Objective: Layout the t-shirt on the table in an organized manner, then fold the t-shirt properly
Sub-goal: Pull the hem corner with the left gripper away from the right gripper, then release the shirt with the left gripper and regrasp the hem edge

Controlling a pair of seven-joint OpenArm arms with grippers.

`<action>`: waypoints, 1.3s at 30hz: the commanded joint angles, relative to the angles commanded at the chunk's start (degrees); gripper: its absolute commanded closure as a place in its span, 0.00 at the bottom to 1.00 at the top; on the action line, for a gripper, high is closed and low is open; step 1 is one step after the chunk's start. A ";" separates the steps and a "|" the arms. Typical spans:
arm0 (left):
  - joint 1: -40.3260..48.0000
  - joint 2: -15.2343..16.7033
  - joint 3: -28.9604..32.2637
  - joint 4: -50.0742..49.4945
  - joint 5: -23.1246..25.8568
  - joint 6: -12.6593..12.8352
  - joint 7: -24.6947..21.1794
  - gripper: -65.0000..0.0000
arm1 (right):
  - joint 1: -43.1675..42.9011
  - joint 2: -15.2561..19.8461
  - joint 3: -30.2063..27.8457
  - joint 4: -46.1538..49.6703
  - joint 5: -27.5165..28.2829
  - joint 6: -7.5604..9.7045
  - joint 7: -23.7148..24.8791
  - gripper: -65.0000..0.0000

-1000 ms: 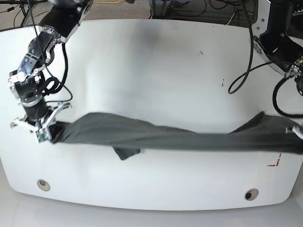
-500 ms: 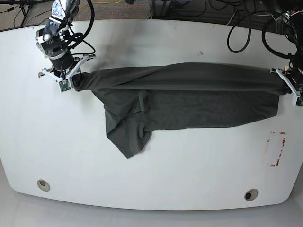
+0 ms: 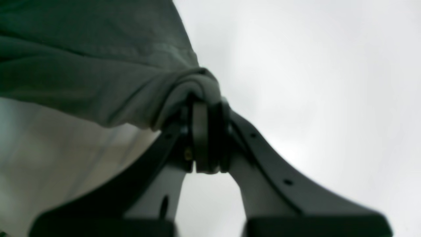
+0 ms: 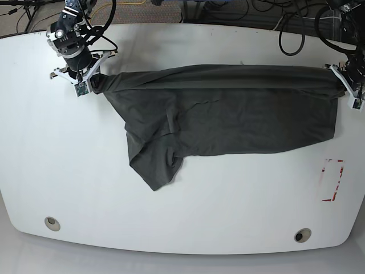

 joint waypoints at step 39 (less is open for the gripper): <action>-4.92 0.18 -4.48 6.42 1.14 -0.57 6.68 0.25 | -1.32 -1.58 -0.18 -0.79 -0.09 0.00 0.00 1.00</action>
